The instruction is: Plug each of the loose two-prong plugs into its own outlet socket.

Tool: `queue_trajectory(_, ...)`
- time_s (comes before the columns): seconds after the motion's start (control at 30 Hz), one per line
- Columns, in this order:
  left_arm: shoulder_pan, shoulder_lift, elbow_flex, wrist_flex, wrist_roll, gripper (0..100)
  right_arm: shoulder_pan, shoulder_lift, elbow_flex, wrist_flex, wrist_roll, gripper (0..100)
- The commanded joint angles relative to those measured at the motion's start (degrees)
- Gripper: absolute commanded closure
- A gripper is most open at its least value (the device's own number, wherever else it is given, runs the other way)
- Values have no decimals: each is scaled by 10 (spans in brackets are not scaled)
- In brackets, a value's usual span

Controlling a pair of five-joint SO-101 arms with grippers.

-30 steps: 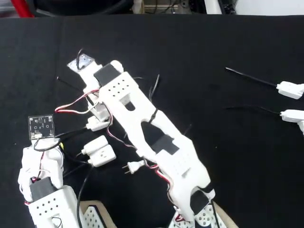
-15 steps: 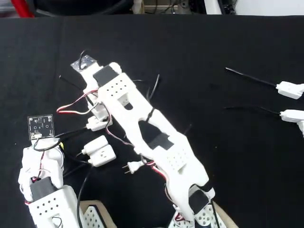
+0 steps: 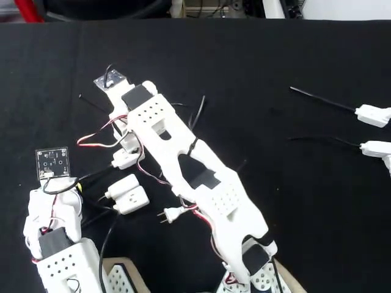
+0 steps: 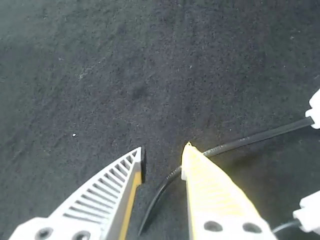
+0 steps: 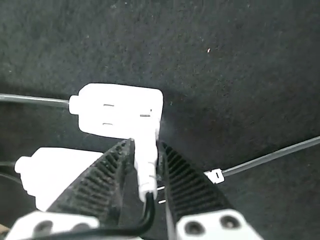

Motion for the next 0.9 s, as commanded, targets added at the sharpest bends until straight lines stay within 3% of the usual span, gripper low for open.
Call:
queue_trajectory(0.0,-1,-5,11,5,5,863,16,0,-17,-3,-16,987)
queue_trajectory(0.47,-1,-5,11,4,5,863,18,3,-16,62,-9,987)
queue_trajectory(0.87,-1,-5,11,4,5,863,15,11,-17,17,3,987)
